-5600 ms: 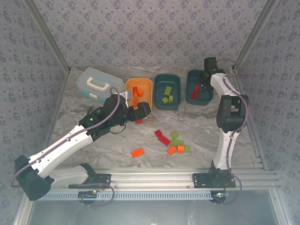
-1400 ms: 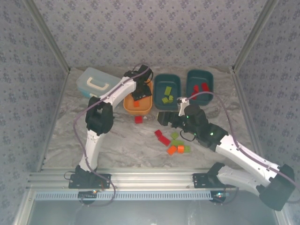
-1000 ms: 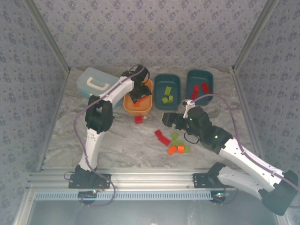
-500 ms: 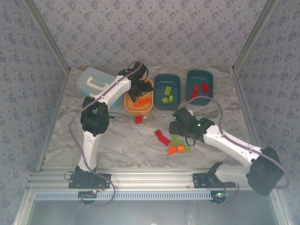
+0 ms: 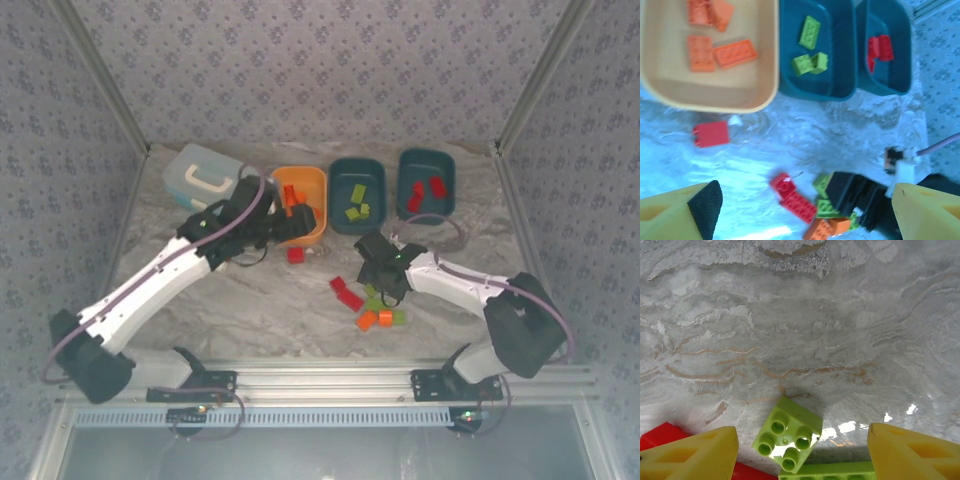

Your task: Sort the legos into containers by color

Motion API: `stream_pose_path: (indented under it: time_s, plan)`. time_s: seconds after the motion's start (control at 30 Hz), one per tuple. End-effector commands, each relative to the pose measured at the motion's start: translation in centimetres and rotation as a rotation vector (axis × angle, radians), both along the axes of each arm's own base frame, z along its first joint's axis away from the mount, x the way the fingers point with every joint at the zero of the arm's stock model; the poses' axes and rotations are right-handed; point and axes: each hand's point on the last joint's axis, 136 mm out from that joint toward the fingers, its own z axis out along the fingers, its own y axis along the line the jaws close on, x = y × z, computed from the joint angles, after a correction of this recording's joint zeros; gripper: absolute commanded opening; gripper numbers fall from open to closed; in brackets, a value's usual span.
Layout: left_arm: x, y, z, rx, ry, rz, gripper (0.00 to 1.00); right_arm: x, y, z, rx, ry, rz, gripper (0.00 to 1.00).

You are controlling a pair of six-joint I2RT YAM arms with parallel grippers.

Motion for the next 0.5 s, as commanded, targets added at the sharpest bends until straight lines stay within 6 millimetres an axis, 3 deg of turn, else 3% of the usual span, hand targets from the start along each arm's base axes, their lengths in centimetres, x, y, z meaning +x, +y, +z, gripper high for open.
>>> stream_pose_path:
  time_s: [0.0,0.13,0.3,0.47]
  plan:
    - [-1.1,1.7,-1.3,0.016,-0.016,0.043,0.9,0.6,0.5,-0.8,0.042,0.013,-0.106,0.68]
    - [-2.8,2.6,-1.3,0.003,-0.033,0.041,0.9,0.2,0.7,-2.0,0.049,0.051,-0.141,0.62]
    - [-4.0,3.5,-0.8,0.004,-0.047,0.038,0.9,-0.2,0.8,-2.3,0.046,0.055,-0.158,0.59]
    - [-4.7,3.6,-0.6,-0.005,-0.047,0.028,0.9,0.1,1.2,-3.0,0.045,0.062,-0.151,0.44]
